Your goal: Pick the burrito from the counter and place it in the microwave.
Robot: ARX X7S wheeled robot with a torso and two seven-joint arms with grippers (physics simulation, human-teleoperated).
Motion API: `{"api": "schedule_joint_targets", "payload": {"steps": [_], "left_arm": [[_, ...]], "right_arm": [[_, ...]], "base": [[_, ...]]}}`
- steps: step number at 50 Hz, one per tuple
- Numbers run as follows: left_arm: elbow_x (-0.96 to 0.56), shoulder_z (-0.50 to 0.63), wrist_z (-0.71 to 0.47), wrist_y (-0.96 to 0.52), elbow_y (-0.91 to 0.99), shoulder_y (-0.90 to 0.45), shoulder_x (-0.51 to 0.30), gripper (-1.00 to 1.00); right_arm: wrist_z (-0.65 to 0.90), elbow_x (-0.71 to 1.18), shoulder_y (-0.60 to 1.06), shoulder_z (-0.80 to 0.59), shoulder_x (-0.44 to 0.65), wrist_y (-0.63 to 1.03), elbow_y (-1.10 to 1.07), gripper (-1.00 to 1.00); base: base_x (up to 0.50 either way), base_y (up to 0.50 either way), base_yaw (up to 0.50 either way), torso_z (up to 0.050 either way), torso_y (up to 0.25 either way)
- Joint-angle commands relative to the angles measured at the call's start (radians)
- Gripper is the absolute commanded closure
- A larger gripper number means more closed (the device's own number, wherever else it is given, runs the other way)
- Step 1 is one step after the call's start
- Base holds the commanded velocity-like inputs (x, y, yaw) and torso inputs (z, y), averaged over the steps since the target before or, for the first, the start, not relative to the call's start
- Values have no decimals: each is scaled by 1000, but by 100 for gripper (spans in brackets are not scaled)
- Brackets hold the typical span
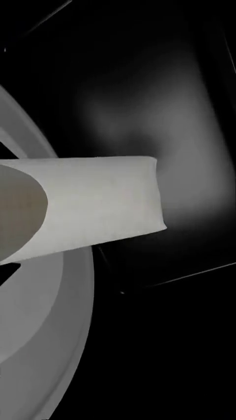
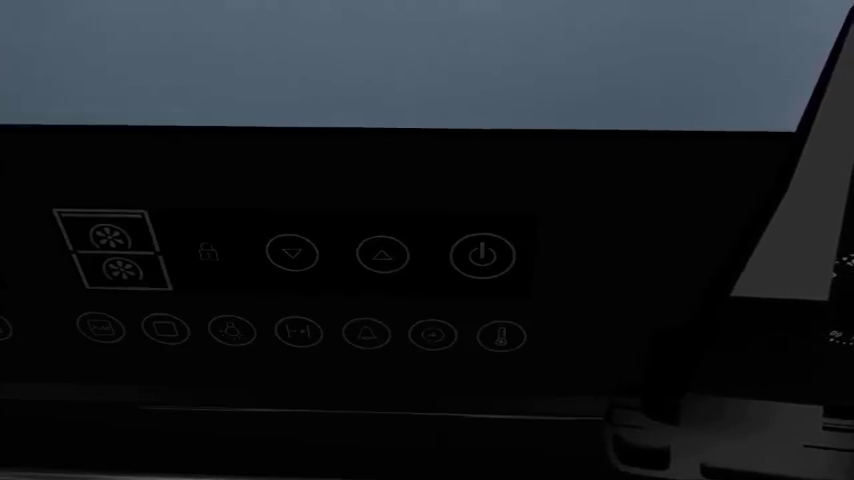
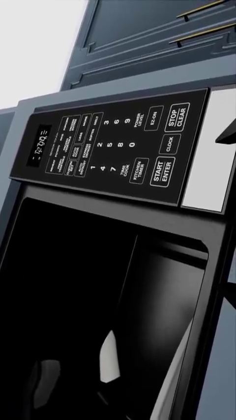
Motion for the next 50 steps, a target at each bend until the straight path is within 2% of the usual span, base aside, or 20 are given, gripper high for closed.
{"api": "schedule_joint_targets", "payload": {"steps": [1, 8, 9, 33, 42, 50], "left_arm": [[-14, -15, 6, 15, -34, -3, 20, 100], [-10, -15, 10, 21, -43, -3, 20, 100], [-10, -16, 10, 20, -42, -3, 20, -100], [-2, -51, 11, 13, -31, -3, 20, -100], [39, -193, -34, 7, 26, -3, 20, -100], [101, -284, -62, 80, 26, -3, 20, -100]], "right_arm": [[-21, -14, -1, 25, -17, 2, -5, -100], [-17, -9, -1, 28, -24, 5, -5, -100], [-18, -11, -1, 27, -23, 4, -5, -100], [-26, -27, -1, 14, -3, -4, -5, -100], [-28, -35, -1, 6, 5, -9, -5, -100], [-27, -33, -1, 8, 2, -8, -5, -100]], "base": [[0, 0, 0, 0, 0], [0, 0, 0, 0, 0], [0, 0, 0, 0, 0], [0, 0, 0, 0, 0], [0, 0, 0, 0, 0], [0, 0, 0, 0, 0]]}}
